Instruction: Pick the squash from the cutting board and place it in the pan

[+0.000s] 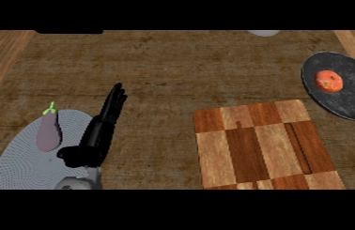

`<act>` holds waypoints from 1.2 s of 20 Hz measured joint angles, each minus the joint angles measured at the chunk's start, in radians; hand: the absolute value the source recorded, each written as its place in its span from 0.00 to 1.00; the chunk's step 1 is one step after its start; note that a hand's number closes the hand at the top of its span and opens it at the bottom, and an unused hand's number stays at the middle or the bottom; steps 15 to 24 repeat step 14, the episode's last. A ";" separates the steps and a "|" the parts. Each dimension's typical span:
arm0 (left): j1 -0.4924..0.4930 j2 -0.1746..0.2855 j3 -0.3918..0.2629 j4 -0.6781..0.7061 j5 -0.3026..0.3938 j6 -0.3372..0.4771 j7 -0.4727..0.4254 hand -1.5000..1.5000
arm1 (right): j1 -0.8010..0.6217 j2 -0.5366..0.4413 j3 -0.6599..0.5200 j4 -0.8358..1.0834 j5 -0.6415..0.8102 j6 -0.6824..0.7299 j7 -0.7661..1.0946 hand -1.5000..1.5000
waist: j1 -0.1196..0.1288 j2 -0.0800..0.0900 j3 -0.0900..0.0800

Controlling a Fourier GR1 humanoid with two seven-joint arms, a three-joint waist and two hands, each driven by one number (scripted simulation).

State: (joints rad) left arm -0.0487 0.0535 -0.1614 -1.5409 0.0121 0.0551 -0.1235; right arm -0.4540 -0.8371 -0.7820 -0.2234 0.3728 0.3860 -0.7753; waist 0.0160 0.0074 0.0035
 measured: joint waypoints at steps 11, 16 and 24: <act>0.016 -0.006 -0.003 -0.040 -0.011 -0.010 0.027 0.50 | 0.026 -0.006 0.064 -0.017 -0.019 -0.043 -0.017 0.00 | -0.001 -0.002 -0.001; 0.013 -0.011 0.001 -0.033 -0.019 -0.004 0.020 0.50 | 0.044 -0.011 0.074 -0.021 -0.025 -0.069 -0.040 0.00 | -0.003 -0.002 -0.001; 0.013 -0.011 0.001 -0.033 -0.019 -0.004 0.020 0.50 | 0.044 -0.011 0.074 -0.021 -0.025 -0.069 -0.040 0.00 | -0.003 -0.002 -0.001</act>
